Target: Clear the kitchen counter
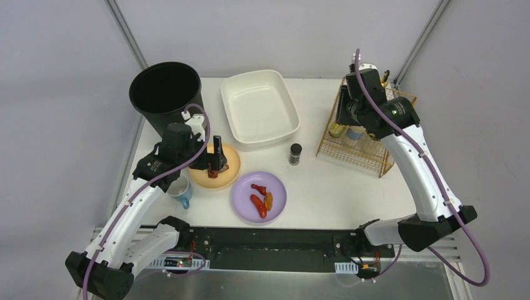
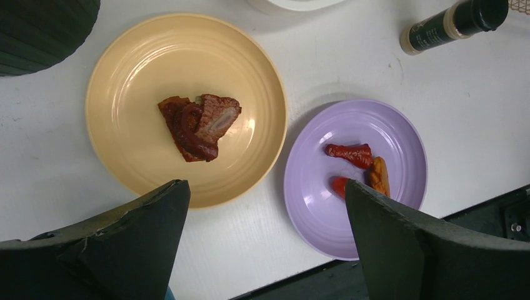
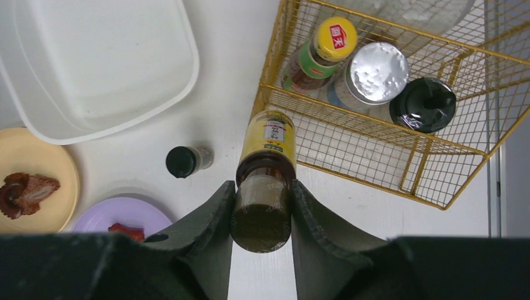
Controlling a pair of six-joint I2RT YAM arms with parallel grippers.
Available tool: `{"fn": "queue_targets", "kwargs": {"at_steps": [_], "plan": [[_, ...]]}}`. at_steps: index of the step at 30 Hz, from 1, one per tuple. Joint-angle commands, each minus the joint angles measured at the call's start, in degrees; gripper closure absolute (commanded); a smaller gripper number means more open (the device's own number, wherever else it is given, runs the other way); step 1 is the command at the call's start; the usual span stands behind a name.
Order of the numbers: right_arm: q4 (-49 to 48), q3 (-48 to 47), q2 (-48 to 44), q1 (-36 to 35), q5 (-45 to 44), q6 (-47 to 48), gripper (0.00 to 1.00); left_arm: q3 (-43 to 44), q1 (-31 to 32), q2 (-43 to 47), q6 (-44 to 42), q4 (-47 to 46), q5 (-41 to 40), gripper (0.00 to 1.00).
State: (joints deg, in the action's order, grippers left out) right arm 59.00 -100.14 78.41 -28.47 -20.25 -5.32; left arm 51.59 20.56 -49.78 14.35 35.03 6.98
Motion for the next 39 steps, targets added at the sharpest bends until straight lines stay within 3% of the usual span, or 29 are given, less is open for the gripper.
{"fn": "queue_targets", "kwargs": {"at_steps": [1,16,39], "plan": [[-3.85,3.36,-2.3,3.35,0.69,-0.49,1.0,0.9,-0.08,0.36,-0.11,-0.05,0.44,0.0],[-13.34,14.0,1.14,10.79,7.62,-2.72,1.0,0.92,-0.02,0.54,-0.18,-0.05,0.19,0.0],[-14.22,13.49,12.42,13.84,9.45,-4.65,0.97,0.91,-0.02,0.57,-0.2,0.04,0.03,0.0]]}}
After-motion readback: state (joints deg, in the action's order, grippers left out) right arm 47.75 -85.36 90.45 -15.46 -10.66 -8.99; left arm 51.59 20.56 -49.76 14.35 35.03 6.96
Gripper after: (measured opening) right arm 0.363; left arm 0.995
